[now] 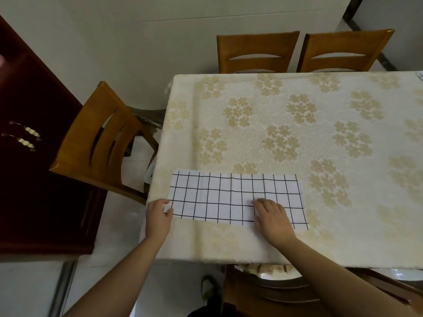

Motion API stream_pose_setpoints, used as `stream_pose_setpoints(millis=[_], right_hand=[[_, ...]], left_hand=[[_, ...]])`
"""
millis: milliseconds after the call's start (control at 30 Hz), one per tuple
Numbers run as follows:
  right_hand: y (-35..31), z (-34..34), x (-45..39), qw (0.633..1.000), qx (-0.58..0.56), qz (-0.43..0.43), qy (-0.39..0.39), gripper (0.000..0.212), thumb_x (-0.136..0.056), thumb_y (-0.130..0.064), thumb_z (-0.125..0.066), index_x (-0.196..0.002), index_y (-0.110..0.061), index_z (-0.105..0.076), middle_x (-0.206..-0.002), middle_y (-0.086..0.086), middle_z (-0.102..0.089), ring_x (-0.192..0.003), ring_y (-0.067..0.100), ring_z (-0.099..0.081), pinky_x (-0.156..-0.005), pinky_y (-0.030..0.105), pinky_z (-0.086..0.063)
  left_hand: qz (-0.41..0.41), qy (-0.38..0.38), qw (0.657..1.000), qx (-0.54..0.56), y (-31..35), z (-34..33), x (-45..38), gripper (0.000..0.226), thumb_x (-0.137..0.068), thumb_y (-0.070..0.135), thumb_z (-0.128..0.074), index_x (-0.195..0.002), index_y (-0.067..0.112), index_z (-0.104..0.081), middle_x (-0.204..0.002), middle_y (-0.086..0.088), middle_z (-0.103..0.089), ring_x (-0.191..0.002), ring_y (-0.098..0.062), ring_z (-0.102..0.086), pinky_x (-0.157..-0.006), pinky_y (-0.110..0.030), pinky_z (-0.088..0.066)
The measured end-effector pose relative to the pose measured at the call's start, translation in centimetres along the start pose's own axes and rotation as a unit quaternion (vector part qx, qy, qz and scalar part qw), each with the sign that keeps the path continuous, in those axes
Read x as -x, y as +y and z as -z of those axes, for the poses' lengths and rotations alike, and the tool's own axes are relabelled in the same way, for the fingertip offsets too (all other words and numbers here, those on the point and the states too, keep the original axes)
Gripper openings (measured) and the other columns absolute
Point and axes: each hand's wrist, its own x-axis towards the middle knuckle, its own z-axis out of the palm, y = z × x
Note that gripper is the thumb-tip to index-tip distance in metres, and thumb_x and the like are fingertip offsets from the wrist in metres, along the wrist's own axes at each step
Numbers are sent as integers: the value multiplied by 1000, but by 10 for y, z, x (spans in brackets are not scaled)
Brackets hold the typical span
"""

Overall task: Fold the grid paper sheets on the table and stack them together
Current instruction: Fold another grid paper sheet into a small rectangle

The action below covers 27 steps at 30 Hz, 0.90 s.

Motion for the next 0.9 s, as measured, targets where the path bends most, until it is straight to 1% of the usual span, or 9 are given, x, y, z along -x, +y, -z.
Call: stream_pose_setpoints(millis=[100, 267, 367, 467, 533, 633, 700, 800, 900], right_hand=[[-9, -7, -11, 998, -10, -49, -25, 55, -84, -36, -37, -130, -14, -56, -128, 10, -59, -118, 30, -56, -95, 46, -46], [7, -2, -23, 970, -104, -218, -15, 55, -93, -31, -54, -144, -16, -40, -147, 10, -40, -137, 31, -34, -109, 47, -27], [23, 5, -26, 971, -91, -220, -25, 57, -96, -35, -51, -147, -17, -35, -152, 9, -34, -140, 29, -27, -111, 45, -22], [34, 4, -25, 976, -70, -202, -40, 58, -97, -37, -48, -149, -18, -32, -154, 9, -30, -142, 30, -24, -113, 46, -20], [37, 2, -25, 969, -82, -231, -23, 57, -96, -35, -50, -147, -17, -35, -154, 10, -31, -142, 31, -24, -112, 48, -20], [42, 5, -30, 938, -120, -326, 22, 56, -93, -31, -57, -144, -17, -40, -150, 11, -35, -138, 32, -29, -110, 49, -22], [49, 10, -34, 909, -144, -389, 32, 56, -92, -30, -58, -143, -19, -40, -148, 12, -37, -135, 34, -32, -108, 49, -24], [63, 16, -40, 872, -174, -457, 24, 54, -90, -30, -60, -140, -21, -43, -141, 14, -42, -128, 35, -38, -105, 49, -29], [75, 22, -44, 837, -206, -506, -9, 52, -87, -34, -62, -135, -22, -47, -136, 13, -47, -124, 34, -40, -101, 46, -31]], left_hand=[[99, 7, 994, 48, 3, 0, -9, 27, -88, 14, -67, -114, 8, -61, -116, -15, -55, -92, -22, -55, -79, -30, -45], [145, -9, 987, 74, 13, 7, -22, 32, -88, 20, -69, -114, 5, -59, -107, -8, -58, -99, -29, -58, -76, -30, -43], [135, -37, 988, 63, 13, 8, -27, 33, -86, 23, -71, -111, 6, -60, -102, -9, -64, -95, -29, -61, -73, -28, -44], [152, -68, 984, 64, 14, 4, -32, 37, -86, 26, -72, -114, 4, -61, -110, -12, -66, -99, -27, -60, -82, -30, -47], [156, -81, 983, 62, 17, 3, -33, 43, -86, 27, -72, -119, 2, -60, -115, -12, -64, -103, -27, -59, -84, -30, -45], [154, -102, 982, 41, 22, 3, -35, 46, -89, 28, -68, -124, 0, -58, -120, -13, -62, -110, -29, -57, -85, -28, -42], [158, -110, 981, 33, 22, 3, -38, 43, -90, 28, -66, -122, 0, -60, -117, -14, -63, -107, -30, -57, -83, -29, -43], [169, -106, 979, 47, 21, 3, -42, 37, -88, 28, -68, -117, 5, -63, -108, -10, -65, -98, -28, -60, -82, -34, -49], [169, -94, 980, 53, 21, 2, -43, 31, -88, 27, -68, -111, 7, -63, -106, -9, -66, -95, -26, -60, -83, -34, -49]])
